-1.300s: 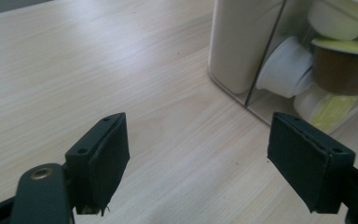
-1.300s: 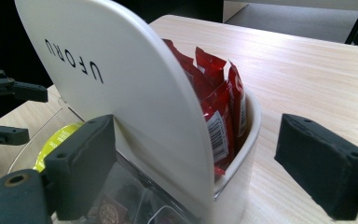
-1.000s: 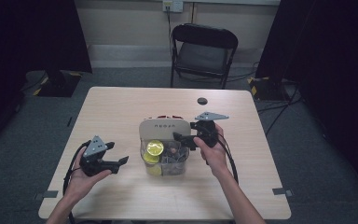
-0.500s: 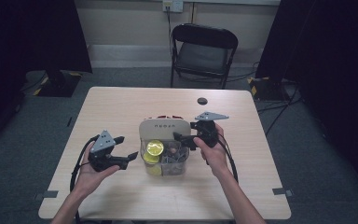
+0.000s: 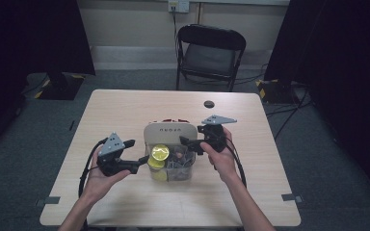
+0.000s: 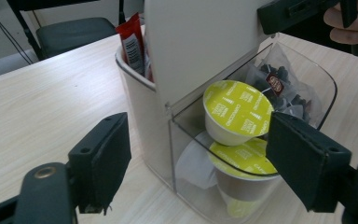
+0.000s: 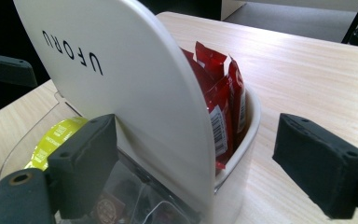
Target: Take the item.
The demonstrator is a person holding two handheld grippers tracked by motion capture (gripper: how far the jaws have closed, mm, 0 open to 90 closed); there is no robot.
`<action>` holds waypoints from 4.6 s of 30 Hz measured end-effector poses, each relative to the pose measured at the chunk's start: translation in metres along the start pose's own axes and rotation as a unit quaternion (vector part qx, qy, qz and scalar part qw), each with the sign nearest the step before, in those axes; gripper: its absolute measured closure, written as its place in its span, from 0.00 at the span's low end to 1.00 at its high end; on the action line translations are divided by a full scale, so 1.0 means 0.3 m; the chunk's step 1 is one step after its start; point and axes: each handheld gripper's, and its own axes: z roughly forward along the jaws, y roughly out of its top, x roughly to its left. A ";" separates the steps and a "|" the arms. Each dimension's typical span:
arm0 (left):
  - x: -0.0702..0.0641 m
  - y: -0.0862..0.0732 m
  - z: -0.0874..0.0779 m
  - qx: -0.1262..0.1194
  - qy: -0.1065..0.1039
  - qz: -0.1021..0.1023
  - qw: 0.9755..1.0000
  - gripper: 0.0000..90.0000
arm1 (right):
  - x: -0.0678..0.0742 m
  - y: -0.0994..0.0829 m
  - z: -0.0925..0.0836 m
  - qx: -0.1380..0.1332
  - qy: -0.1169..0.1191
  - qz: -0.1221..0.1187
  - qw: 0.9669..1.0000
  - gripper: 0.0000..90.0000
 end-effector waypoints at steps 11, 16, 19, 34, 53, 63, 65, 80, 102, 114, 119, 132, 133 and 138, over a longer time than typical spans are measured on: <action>-0.036 0.049 0.047 -0.009 -0.032 0.008 0.999 0.32 | -0.006 0.000 -0.003 0.001 0.002 0.004 1.000 0.14; -0.049 0.045 0.085 0.004 -0.042 0.014 0.999 0.37 | -0.008 0.000 -0.007 -0.001 0.002 0.006 1.000 0.14; -0.048 0.043 0.099 0.015 -0.037 0.011 0.999 0.38 | -0.011 0.000 -0.010 0.000 0.001 0.006 1.000 0.14; -0.057 0.032 0.149 0.038 -0.051 0.019 0.998 0.42 | -0.013 -0.001 -0.010 0.000 0.003 0.007 1.000 0.14; -0.085 0.040 0.180 0.040 -0.086 0.027 0.995 0.38 | -0.013 -0.003 -0.003 0.000 0.007 0.008 1.000 0.14; -0.083 0.031 0.185 0.048 -0.079 0.027 0.995 0.40 | -0.013 -0.004 0.000 -0.001 0.012 0.010 1.000 0.14; -0.079 0.028 0.191 0.052 -0.082 0.024 0.995 0.41 | -0.012 -0.005 0.002 0.000 0.012 0.009 1.000 0.14; -0.069 0.038 0.169 0.036 -0.091 0.007 0.995 0.42 | -0.019 -0.006 -0.004 -0.002 0.011 0.012 1.000 0.14; -0.021 0.038 0.071 0.008 -0.086 -0.017 0.996 0.42 | -0.017 -0.011 0.002 0.000 0.010 0.005 1.000 0.13; 0.041 0.026 0.007 0.002 -0.073 -0.032 0.997 0.42 | -0.017 -0.011 0.004 0.002 0.011 0.006 1.000 0.12; 0.072 0.015 -0.017 0.003 -0.060 -0.035 0.998 0.42 | -0.018 -0.011 0.004 0.002 0.012 0.005 1.000 0.12; 0.180 -0.025 -0.068 0.012 -0.029 -0.049 0.998 0.42 | -0.022 -0.011 0.010 0.005 0.014 0.008 1.000 0.10; 0.185 -0.028 -0.069 0.011 -0.028 -0.053 0.998 0.42 | -0.022 -0.011 0.010 0.006 0.014 0.008 1.000 0.11; 0.210 -0.053 -0.084 0.017 -0.012 -0.062 0.998 0.42 | -0.021 -0.011 0.009 0.007 0.013 0.007 1.000 0.11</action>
